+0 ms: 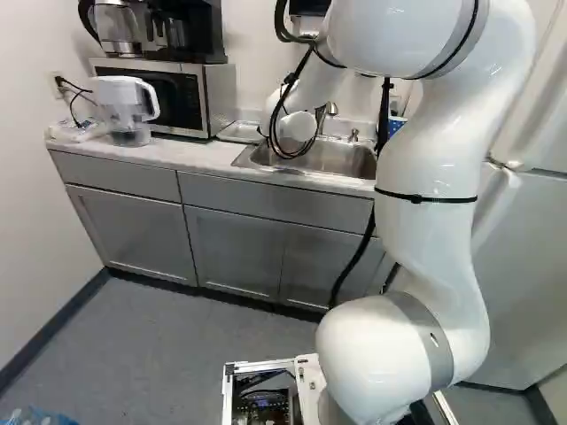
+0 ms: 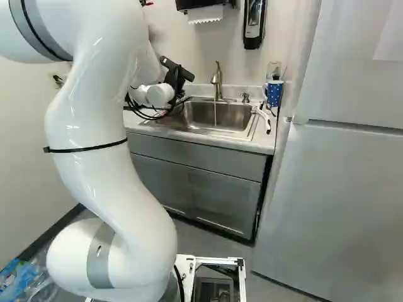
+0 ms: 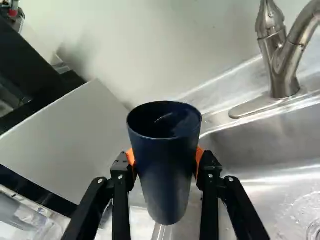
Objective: Rinse the cup and place it in the tray
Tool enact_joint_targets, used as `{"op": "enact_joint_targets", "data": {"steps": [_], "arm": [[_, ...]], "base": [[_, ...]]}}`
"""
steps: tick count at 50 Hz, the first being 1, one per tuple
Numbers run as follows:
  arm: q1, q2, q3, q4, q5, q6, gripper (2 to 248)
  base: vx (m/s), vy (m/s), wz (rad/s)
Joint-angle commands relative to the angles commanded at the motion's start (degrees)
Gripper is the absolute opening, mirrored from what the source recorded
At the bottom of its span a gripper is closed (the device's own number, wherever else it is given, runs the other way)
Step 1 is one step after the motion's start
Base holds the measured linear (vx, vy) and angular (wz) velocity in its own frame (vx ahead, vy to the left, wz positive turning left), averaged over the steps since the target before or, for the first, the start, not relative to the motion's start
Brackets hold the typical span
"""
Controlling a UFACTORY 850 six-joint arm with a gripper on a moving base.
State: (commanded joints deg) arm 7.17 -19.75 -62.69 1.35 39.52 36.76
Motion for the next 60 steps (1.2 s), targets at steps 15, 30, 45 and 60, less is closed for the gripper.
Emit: {"op": "enact_joint_targets", "data": {"steps": [15,30,45,60], "arm": [[0.00,0.00,0.00,0.00,0.00,9.06,125],[0.00,0.00,0.00,0.00,0.00,18.11,125],[0.00,0.00,0.00,0.00,0.00,27.13,125],[0.00,0.00,0.00,0.00,0.00,36.16,125]], "base": [[0.000,0.000,0.000],[0.000,0.000,0.000],[0.000,0.000,0.000],[0.000,0.000,0.000]]}}
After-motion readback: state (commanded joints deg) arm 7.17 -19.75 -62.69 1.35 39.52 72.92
